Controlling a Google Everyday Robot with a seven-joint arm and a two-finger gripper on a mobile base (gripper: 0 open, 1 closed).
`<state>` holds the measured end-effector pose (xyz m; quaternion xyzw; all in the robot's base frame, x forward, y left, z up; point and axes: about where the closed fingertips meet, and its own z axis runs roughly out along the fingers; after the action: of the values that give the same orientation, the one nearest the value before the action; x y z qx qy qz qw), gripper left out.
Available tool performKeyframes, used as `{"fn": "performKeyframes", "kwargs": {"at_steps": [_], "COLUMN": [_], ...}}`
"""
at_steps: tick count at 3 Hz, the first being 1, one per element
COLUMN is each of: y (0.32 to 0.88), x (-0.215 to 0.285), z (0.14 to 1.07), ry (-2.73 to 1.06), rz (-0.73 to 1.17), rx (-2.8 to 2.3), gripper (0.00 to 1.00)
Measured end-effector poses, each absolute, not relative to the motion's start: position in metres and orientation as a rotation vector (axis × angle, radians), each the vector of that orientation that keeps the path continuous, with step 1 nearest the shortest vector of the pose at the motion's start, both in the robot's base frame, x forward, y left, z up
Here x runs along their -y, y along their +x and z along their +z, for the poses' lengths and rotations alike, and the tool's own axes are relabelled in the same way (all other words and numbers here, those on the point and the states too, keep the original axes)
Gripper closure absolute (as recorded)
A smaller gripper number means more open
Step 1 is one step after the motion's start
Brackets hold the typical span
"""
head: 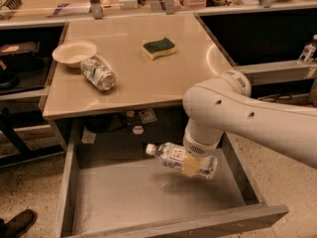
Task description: Pick blue plastic bottle from top drawer and place on counter
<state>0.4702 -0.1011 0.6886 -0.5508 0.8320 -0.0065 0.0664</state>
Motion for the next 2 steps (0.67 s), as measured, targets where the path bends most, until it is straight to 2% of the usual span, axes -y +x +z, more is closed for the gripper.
{"fn": "performKeyframes", "kwargs": {"at_steps": [2], "y": [0.490], "x": [0.136], "z": [0.794], "ry": [-1.572], "rz": [-0.147], "rx": [-2.462], "gripper": [1.00]}}
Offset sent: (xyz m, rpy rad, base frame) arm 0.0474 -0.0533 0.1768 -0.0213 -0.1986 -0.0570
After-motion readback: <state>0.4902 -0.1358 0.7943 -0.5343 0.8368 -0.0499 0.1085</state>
